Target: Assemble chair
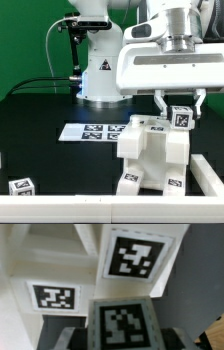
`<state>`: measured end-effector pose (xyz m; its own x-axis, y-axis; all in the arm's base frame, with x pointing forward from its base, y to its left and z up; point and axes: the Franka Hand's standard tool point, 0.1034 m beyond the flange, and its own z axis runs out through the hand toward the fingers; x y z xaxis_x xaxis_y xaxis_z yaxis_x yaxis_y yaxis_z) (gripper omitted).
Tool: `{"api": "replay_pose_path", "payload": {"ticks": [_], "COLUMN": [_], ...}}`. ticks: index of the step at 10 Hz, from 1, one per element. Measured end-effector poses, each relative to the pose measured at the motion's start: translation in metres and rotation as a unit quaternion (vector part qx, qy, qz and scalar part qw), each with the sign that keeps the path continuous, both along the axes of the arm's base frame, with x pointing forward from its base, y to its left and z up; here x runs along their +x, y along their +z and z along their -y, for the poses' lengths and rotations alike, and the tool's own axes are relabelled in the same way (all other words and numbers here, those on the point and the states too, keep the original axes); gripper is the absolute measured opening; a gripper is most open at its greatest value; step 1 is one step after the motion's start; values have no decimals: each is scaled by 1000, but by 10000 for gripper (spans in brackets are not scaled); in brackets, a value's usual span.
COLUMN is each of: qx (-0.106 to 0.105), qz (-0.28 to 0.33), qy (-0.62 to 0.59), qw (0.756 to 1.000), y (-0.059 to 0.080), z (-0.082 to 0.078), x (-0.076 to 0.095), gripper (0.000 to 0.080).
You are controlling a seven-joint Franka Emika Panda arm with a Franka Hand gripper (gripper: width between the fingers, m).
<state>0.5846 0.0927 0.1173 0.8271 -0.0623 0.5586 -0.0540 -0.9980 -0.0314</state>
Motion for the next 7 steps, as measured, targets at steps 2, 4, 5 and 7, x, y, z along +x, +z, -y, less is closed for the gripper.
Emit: {"api": "replay_pose_path", "payload": {"ticks": [2,4,5,7], "qx": [0,0,0,0], "qz": [0,0,0,0], "qy": [0,0,0,0], "qw": [1000,1000,1000,1000], "y": [0,0,0,0], "z": [0,0,0,0], "x": [0,0,0,0], "gripper": [281,527,611,642]}}
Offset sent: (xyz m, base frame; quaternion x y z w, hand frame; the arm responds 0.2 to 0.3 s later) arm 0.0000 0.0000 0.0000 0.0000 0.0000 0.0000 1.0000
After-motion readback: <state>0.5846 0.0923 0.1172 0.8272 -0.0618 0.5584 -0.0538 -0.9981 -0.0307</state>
